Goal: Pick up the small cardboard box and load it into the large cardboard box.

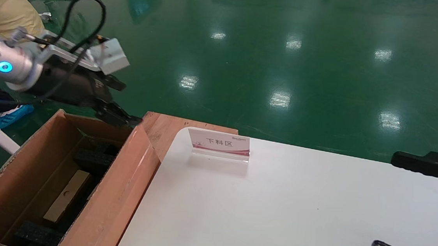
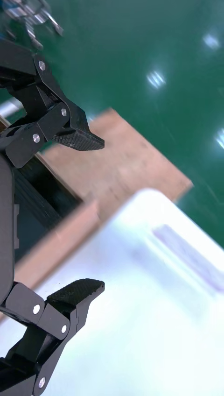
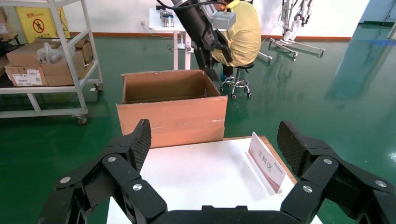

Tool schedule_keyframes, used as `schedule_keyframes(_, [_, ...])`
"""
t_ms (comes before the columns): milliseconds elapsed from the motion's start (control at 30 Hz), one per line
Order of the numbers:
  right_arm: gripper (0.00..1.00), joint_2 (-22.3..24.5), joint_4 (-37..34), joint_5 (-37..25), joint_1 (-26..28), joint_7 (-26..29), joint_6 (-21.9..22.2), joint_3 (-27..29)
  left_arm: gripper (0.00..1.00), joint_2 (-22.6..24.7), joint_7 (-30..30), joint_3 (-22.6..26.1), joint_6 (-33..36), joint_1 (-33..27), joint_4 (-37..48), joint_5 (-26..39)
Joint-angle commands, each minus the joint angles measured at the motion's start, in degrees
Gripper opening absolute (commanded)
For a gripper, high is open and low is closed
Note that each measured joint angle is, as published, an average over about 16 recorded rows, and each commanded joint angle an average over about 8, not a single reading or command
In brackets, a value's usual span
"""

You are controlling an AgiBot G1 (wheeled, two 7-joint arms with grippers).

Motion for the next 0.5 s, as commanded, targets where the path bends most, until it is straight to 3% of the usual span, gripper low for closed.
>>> schedule_keyframes(33, [1.0, 0.0, 0.0, 0.0, 0.0, 0.0, 0.0, 0.0, 1.0, 0.5, 1.8, -3.5, 0.9, 3.0, 0.1, -1.7])
schedule_keyframes(500, [1.0, -0.1, 0.1, -0.2, -0.1, 0.1, -0.1, 0.2, 1.0, 3.9, 14.6, -27.9, 7.6, 23.9, 1.1, -13.5])
